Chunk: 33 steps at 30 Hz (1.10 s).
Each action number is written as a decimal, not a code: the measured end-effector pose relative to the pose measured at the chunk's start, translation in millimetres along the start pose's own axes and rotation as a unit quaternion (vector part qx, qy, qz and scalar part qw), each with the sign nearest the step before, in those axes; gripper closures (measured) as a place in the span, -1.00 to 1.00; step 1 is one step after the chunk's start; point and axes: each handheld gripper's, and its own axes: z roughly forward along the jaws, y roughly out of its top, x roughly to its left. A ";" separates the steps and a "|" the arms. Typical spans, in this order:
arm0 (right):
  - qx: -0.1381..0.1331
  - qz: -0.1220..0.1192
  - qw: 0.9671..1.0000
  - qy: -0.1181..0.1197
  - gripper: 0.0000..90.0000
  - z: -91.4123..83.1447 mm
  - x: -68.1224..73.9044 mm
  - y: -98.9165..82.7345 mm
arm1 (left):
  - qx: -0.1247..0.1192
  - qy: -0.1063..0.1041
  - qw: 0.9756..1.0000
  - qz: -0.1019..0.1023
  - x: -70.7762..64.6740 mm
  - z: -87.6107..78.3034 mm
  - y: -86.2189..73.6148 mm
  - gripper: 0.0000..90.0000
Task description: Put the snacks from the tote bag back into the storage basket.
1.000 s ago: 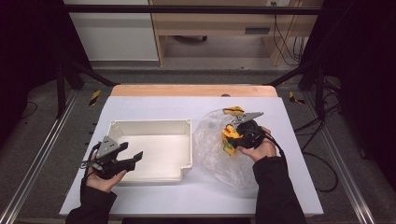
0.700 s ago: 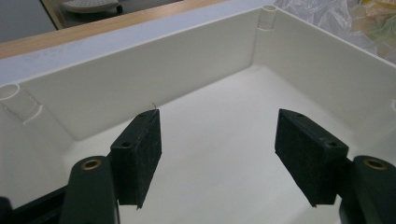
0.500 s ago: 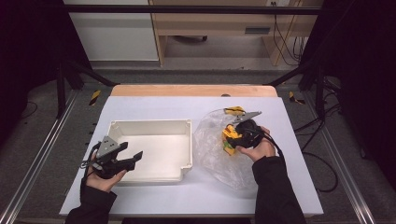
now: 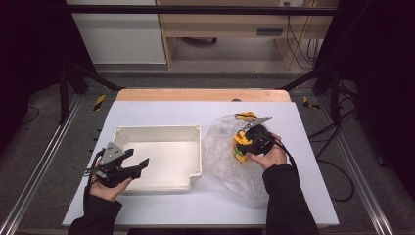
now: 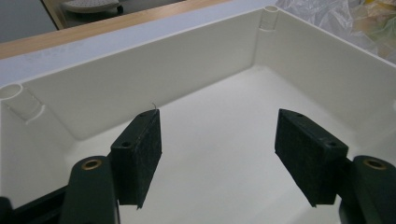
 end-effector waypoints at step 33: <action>-0.058 -0.001 0.998 -0.027 0.13 -56.6 4.2 13.9 | 0.000 0.003 1.000 -0.001 1.9 -1.3 1.0 -0.29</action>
